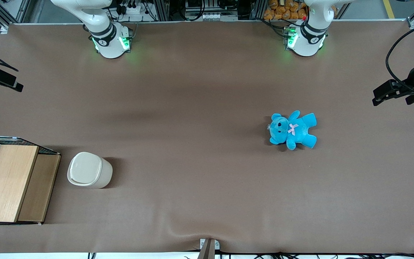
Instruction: Open trash can with right arm
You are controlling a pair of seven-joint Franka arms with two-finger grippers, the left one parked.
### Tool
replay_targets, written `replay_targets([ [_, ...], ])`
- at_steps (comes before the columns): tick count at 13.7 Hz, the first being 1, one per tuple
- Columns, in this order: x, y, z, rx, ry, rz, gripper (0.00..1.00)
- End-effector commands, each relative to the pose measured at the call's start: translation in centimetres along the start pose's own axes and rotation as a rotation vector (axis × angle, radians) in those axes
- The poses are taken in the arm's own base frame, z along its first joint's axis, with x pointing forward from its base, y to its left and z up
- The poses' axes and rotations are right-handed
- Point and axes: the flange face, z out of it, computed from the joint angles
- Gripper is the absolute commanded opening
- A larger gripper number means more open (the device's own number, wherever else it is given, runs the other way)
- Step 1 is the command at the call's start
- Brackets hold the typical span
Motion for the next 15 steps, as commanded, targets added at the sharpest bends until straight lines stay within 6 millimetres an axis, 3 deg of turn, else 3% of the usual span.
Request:
replay_targets([
  [1, -0.38, 0.32, -0.18, -0.044, -0.002, -0.013, 1.0],
  [15, -0.03, 0.57, 0.11, -0.052, -0.008, -0.1, 1.0],
])
